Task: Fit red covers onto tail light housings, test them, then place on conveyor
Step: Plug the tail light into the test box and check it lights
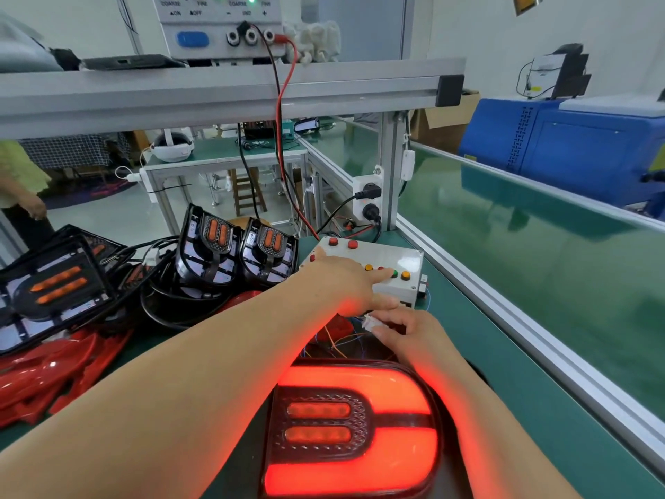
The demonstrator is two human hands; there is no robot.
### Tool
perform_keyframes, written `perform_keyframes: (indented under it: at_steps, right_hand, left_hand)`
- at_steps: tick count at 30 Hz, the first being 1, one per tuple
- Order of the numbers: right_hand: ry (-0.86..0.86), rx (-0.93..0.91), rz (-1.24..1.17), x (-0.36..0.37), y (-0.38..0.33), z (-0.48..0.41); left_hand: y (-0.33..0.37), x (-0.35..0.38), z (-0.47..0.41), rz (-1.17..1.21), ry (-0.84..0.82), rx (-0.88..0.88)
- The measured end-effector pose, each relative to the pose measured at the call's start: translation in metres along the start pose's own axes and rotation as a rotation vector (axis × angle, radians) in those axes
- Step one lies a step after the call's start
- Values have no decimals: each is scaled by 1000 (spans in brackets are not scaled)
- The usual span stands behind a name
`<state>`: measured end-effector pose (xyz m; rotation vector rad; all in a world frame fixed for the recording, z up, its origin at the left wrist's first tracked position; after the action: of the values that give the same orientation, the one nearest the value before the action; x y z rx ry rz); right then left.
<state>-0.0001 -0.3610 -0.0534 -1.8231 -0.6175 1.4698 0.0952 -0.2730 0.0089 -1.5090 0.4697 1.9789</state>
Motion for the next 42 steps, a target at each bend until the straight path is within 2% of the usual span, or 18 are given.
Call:
perform_keyframes:
  at_steps: [5,7,11,14,19,23,31,36,42]
  right_hand:
    - [3,-5,-2,-1,-2,2]
    - [1,-21,-10,-3,-4,3]
    - [1,-33,-48,-7,-8,7]
    - [-4,-49,-52,-9,-11,10]
    - [29,-37,-146,-13,-14,17]
    - [36,-63,-168,-14,-17,19]
    - [-36,-98,-239,-13,-20,21]
    - [-29,-69,-252,-14,-18,20]
    - [-39,-92,-244,-13,-20,21]
  left_hand:
    - [1,-1,2,16,-20,-23]
    - [-2,-5,9,62,24,-22]
    - [-21,-20,41,363,293,-27]
    - [-41,-17,78,706,458,-41]
    - [-61,19,126,1021,565,-114]
    - [-47,31,121,926,520,-81]
    - [-8,15,87,601,300,12]
    - [-2,10,83,570,253,56]
    - [-2,12,86,566,285,58]
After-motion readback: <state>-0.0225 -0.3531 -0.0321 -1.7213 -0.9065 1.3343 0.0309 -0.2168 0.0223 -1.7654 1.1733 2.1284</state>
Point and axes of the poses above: each hand's wrist, its own z-axis away from the middle knuckle, its own x-axis out of the palm, y = z × x, the point moved 5 cm from there along -z, towards the middle knuckle, and after that the axes turned 8 degrees about z, right-handed, at the moved point
